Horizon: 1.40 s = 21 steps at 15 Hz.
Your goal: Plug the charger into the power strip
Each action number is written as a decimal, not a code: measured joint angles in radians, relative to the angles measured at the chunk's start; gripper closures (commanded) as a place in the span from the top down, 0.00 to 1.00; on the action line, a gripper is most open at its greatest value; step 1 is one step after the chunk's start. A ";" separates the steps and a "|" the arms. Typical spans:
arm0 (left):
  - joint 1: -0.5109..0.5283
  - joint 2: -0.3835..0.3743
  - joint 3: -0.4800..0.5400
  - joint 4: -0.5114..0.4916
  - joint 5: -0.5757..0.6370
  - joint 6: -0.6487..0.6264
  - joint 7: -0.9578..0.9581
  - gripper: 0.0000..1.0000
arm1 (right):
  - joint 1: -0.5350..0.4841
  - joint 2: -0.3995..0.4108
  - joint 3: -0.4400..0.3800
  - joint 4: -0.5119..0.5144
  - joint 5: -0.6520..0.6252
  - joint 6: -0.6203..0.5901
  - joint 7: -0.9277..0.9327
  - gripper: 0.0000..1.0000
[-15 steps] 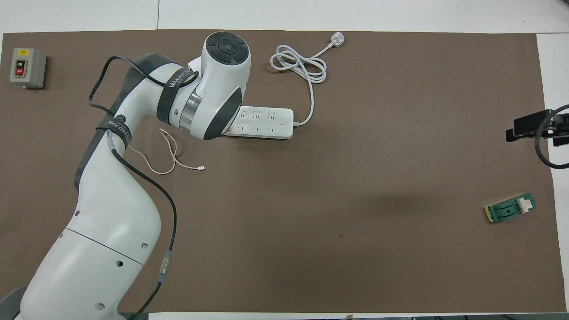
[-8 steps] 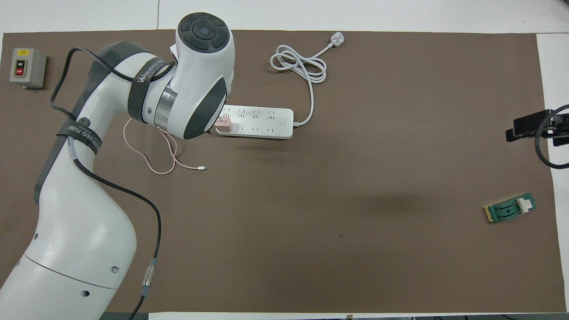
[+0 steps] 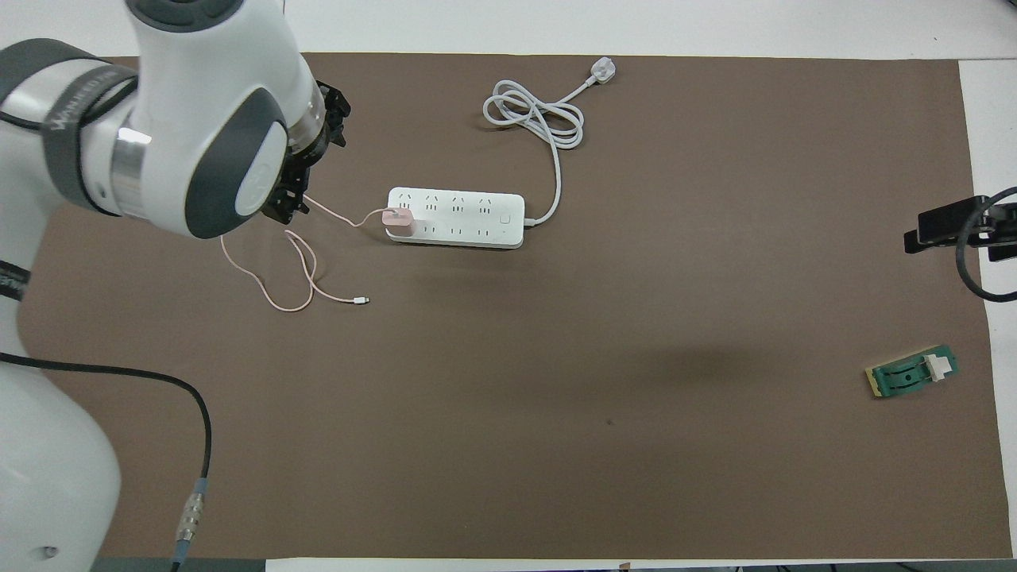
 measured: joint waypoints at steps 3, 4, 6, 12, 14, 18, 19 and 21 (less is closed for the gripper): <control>0.067 -0.065 0.003 0.000 -0.023 -0.032 0.196 1.00 | 0.000 0.000 0.000 0.000 0.000 0.000 0.000 1.00; 0.091 -0.083 0.004 -0.001 -0.024 -0.043 0.275 1.00 | 0.000 0.000 0.000 0.000 0.000 0.000 0.000 1.00; 0.141 -0.111 0.005 -0.001 -0.026 -0.070 0.442 1.00 | 0.000 0.000 0.000 0.000 0.000 0.000 0.000 1.00; 0.308 -0.177 0.007 -0.002 -0.030 -0.150 0.958 1.00 | 0.000 0.000 0.000 0.000 0.000 0.000 0.000 1.00; 0.344 -0.197 0.008 -0.003 -0.030 -0.185 1.050 1.00 | -0.003 0.000 -0.002 0.000 0.000 0.001 0.000 1.00; 0.369 -0.217 0.007 -0.030 -0.033 -0.198 1.148 1.00 | -0.014 0.000 -0.005 0.000 0.000 0.045 0.000 1.00; 0.369 -0.227 0.006 -0.055 -0.037 -0.191 1.158 1.00 | -0.015 0.000 -0.005 0.000 0.000 0.049 0.000 1.00; 0.369 -0.273 0.003 -0.157 -0.040 -0.117 1.170 1.00 | -0.016 0.000 -0.005 0.000 0.000 0.049 0.000 1.00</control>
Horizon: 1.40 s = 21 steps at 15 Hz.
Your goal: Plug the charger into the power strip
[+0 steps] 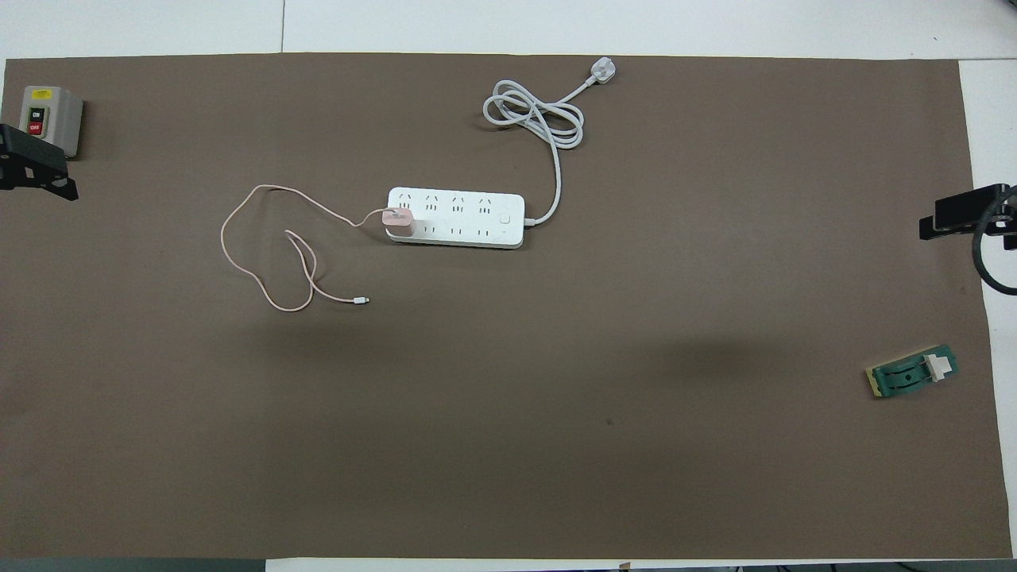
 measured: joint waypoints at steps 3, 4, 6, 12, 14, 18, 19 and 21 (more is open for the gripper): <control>0.000 -0.117 -0.002 -0.208 -0.002 0.134 0.018 1.00 | 0.000 0.000 0.000 0.000 -0.014 0.000 0.000 1.00; 0.000 -0.144 -0.004 -0.248 -0.002 0.143 0.028 1.00 | 0.000 0.000 0.000 0.000 -0.017 0.000 0.000 1.00; 0.000 -0.170 -0.006 -0.282 -0.002 0.145 0.059 1.00 | 0.000 0.000 0.000 0.000 -0.019 0.000 0.000 1.00; 0.000 -0.177 -0.005 -0.291 -0.002 0.140 0.121 1.00 | 0.001 0.000 0.002 0.000 -0.019 -0.002 0.000 1.00; 0.000 -0.177 -0.004 -0.291 -0.002 0.131 0.137 1.00 | 0.001 0.000 0.002 0.000 -0.019 -0.003 0.000 1.00; 0.000 -0.168 -0.006 -0.285 -0.003 0.124 0.135 1.00 | 0.001 0.000 0.003 0.000 -0.019 -0.003 0.000 1.00; -0.001 -0.166 -0.007 -0.285 -0.003 0.124 0.134 1.00 | 0.001 0.000 0.003 0.000 -0.019 -0.003 0.000 1.00; -0.001 -0.165 -0.007 -0.284 -0.005 0.123 0.132 1.00 | 0.001 0.000 0.003 0.000 -0.019 -0.003 0.000 1.00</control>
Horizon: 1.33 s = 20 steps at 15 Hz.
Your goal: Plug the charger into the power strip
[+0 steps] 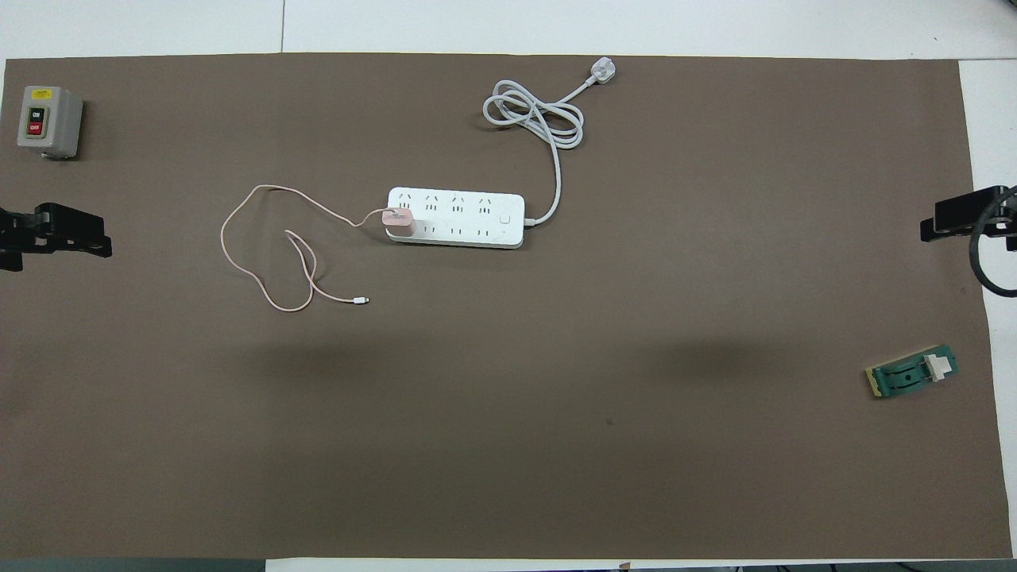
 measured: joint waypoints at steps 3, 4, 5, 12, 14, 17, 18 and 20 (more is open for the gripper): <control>0.000 0.004 0.000 0.000 -0.003 0.000 -0.002 1.00 | 0.000 0.000 0.000 0.000 0.000 0.000 0.000 1.00; 0.000 0.005 0.000 0.000 -0.004 0.000 -0.002 1.00 | 0.000 0.000 0.000 0.000 0.000 0.000 0.000 1.00; 0.000 0.006 0.000 0.000 -0.004 0.000 -0.002 1.00 | 0.000 0.000 0.000 0.000 0.000 0.000 0.000 1.00; -0.003 0.006 -0.013 0.002 -0.007 -0.001 -0.002 1.00 | 0.000 0.000 0.000 0.000 0.000 0.000 0.000 1.00; -0.003 0.006 -0.015 0.002 -0.017 -0.001 -0.001 1.00 | 0.000 0.000 0.000 0.000 0.000 0.000 0.000 1.00; -0.003 0.008 -0.015 0.002 -0.035 0.000 -0.001 1.00 | 0.000 0.000 0.000 0.000 0.000 0.000 0.000 1.00; -0.003 0.009 -0.016 0.002 -0.040 0.000 0.002 1.00 | 0.000 0.000 0.000 0.000 0.000 0.000 0.000 1.00; -0.003 0.010 -0.017 0.002 -0.043 0.000 0.014 1.00 | 0.000 0.000 0.000 0.000 0.000 0.000 0.000 1.00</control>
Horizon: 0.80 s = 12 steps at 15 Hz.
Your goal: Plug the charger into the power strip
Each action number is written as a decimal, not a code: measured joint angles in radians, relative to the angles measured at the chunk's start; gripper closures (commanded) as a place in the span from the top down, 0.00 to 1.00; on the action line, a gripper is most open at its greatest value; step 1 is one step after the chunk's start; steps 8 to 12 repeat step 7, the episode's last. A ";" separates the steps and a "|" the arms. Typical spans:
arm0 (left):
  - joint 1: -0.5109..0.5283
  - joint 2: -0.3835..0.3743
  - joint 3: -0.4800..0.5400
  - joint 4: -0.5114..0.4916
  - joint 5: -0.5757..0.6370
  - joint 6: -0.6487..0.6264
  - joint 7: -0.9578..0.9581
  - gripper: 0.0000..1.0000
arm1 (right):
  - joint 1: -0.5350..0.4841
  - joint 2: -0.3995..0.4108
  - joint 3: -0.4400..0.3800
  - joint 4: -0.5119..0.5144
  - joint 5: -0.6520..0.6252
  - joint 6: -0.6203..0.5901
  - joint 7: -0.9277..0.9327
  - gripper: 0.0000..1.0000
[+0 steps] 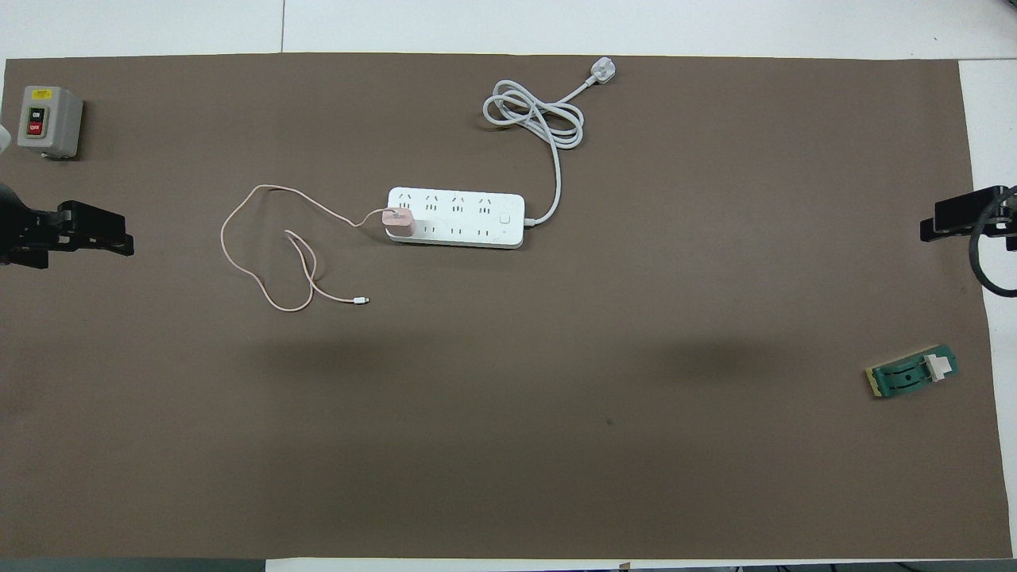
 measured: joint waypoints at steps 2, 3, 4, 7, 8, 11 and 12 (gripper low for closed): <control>0.000 0.001 -0.001 0.000 -0.001 0.000 0.009 1.00 | 0.000 0.000 0.000 0.000 0.000 0.000 0.000 1.00; 0.000 0.001 -0.001 0.000 -0.001 0.000 0.012 1.00 | 0.000 0.000 0.000 0.000 0.000 0.000 0.000 1.00; 0.000 0.001 -0.001 0.000 -0.001 0.000 0.019 1.00 | 0.000 0.000 0.000 0.000 0.000 0.000 0.000 1.00; 0.000 0.001 -0.001 0.001 -0.004 0.000 0.043 1.00 | 0.000 0.000 0.000 0.000 0.000 0.000 0.000 1.00; 0.000 0.001 -0.001 0.001 -0.004 0.000 0.043 1.00 | 0.000 0.000 0.000 0.000 0.000 0.000 0.000 1.00; 0.000 0.001 -0.001 0.001 -0.004 0.000 0.043 1.00 | 0.000 0.000 0.000 0.000 0.000 0.000 0.000 1.00; 0.000 0.001 -0.001 0.001 -0.004 0.000 0.043 1.00 | 0.000 0.000 0.000 0.000 0.000 0.000 0.000 1.00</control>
